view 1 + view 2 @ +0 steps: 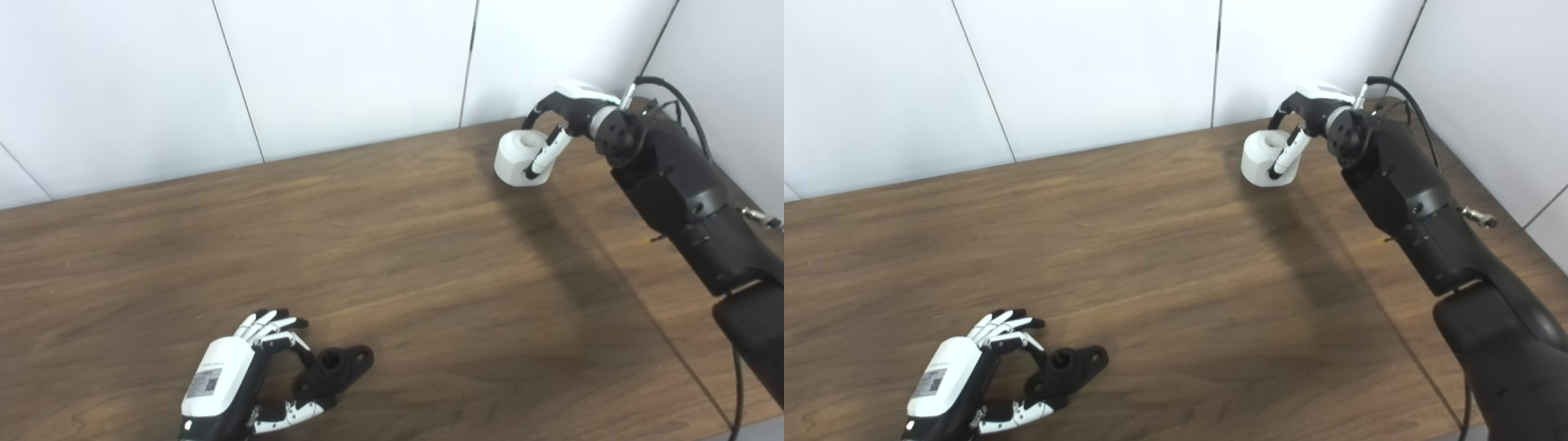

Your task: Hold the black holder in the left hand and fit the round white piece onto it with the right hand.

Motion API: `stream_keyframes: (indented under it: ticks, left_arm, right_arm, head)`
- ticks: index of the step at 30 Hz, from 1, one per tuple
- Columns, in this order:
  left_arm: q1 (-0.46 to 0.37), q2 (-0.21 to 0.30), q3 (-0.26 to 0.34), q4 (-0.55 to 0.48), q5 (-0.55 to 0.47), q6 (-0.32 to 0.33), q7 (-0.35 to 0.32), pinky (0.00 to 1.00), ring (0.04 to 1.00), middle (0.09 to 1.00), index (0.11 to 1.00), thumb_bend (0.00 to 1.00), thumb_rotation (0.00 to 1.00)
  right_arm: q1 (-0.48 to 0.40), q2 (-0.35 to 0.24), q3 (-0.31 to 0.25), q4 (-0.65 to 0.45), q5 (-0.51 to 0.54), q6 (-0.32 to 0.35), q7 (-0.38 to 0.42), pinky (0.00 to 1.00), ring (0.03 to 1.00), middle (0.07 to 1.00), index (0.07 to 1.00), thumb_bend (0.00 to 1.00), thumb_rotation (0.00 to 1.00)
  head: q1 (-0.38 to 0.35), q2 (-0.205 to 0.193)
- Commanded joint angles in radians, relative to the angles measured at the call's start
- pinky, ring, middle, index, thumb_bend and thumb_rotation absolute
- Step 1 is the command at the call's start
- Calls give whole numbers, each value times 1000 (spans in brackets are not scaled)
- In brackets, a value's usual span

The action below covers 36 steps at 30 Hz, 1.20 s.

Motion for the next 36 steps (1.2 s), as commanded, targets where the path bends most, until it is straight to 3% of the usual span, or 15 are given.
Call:
stream_keyframes:
  ticks: [1,29,32,36]
  left_arm:
    - [15,20,-2,30,37,27,-31,923,889,790,486,519,45]
    - [12,18,3,16,40,44,-50,941,892,790,486,519,45]
    - [11,18,3,17,39,40,-50,940,892,790,486,519,45]
    - [11,18,0,21,41,37,-48,937,892,790,486,519,45]
  right_arm:
    - [-40,-25,-24,-26,-14,2,-11,862,961,885,653,840,153]
    - [-32,-27,-27,-20,-27,2,10,838,905,829,674,858,146]
    - [-25,-23,-40,-25,3,-5,-10,741,793,780,657,855,114]
    - [-14,-20,-53,-26,30,-36,-45,708,743,751,615,838,88]
  head:
    - [1,1]
    - [-1,0]
    - [-1,0]
    - [-6,-6]
